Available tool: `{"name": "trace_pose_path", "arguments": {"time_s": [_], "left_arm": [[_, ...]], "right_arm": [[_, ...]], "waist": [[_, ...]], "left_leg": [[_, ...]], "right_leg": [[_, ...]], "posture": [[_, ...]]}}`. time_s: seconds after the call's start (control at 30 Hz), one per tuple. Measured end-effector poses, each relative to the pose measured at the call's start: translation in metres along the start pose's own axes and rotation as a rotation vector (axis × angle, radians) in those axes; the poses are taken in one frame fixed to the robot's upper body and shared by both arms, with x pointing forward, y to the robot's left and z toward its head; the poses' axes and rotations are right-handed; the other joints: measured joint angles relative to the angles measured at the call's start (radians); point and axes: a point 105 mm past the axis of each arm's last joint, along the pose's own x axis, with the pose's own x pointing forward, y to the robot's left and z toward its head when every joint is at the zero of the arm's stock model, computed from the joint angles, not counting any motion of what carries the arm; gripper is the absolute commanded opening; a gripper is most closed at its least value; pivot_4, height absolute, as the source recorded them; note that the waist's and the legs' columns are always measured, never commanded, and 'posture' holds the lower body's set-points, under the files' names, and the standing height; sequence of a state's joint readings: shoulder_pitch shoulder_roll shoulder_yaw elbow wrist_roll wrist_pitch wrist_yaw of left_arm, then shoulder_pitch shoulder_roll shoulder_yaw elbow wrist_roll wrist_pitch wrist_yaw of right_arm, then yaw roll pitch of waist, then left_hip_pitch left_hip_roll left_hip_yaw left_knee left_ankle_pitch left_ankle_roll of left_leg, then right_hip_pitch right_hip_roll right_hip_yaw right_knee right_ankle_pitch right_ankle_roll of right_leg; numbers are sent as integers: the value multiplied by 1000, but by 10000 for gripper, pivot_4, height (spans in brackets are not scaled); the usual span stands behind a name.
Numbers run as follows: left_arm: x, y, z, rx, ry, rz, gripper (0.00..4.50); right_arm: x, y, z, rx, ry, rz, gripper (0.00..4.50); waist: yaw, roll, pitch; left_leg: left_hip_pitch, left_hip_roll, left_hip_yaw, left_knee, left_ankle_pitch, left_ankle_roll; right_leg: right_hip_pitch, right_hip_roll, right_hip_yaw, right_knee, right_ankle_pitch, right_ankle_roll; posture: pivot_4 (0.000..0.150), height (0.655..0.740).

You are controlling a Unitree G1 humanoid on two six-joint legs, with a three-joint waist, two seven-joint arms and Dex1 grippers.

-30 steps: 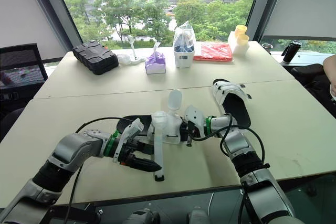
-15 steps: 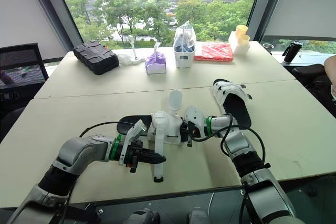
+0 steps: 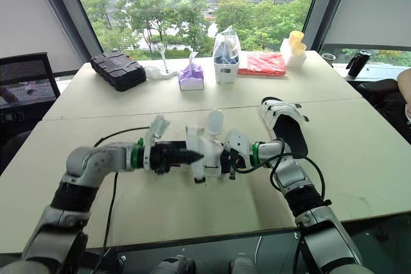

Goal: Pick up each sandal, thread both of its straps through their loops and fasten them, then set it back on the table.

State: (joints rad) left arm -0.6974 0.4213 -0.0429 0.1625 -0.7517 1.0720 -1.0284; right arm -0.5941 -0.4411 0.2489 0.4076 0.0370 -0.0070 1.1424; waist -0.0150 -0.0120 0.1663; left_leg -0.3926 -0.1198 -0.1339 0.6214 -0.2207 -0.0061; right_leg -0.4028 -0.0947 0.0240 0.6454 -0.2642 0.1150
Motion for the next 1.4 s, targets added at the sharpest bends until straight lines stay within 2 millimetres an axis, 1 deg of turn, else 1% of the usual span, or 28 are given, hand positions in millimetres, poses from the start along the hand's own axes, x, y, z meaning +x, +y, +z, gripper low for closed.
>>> {"name": "trace_pose_path", "arguments": {"time_s": [0.03,0.1,0.2,0.27,0.37,0.5,0.83,1.27,1.4], "left_arm": [[0,5,8,10,-12,8,366],[-1,13,15,11,-27,18,366],[-1,28,16,-10,-26,39,366],[0,32,13,-7,-6,29,366],[3,32,8,25,35,-12,366],[5,29,8,63,63,-41,366],[2,32,12,51,89,-51,366],[0,30,13,60,104,-76,366],[-4,30,14,58,105,-75,366]], "right_arm": [[0,0,0,-3,0,2,0],[1,1,1,-8,0,6,0],[1,1,2,-13,2,8,0],[1,1,2,-13,2,8,0],[1,2,2,-16,3,9,0],[1,2,2,-18,4,10,0],[1,2,2,-26,12,12,0],[1,2,2,-27,13,12,0],[1,2,2,-29,12,13,0]], "waist": [[-2,0,0],[-4,0,0],[-3,0,0],[-4,0,0],[-3,0,0],[-4,0,0],[-5,0,0],[-5,0,0],[-5,0,0]], "left_leg": [[0,0,0,-1,0,0],[0,0,0,-2,0,0],[0,0,0,-4,1,-2],[0,0,0,-4,1,-2],[0,0,0,-4,1,-2],[0,0,0,-5,1,-2],[0,0,0,-5,1,-1],[0,0,0,-5,1,-2],[0,0,0,-5,1,-2]], "right_leg": [[0,0,0,-1,0,0],[0,0,0,-1,0,0],[-1,0,0,-1,0,0],[-1,0,0,-1,0,0],[-1,0,0,-2,0,0],[-1,0,0,-2,0,0],[-2,2,0,-2,0,0],[-2,2,0,-2,0,0],[-2,2,0,-2,0,0]], "posture": [[1500,7400],[1500,7400],[1500,7400],[1500,7400],[1500,7400],[1500,7400],[1500,7400],[1500,7400],[1500,7400]]}}
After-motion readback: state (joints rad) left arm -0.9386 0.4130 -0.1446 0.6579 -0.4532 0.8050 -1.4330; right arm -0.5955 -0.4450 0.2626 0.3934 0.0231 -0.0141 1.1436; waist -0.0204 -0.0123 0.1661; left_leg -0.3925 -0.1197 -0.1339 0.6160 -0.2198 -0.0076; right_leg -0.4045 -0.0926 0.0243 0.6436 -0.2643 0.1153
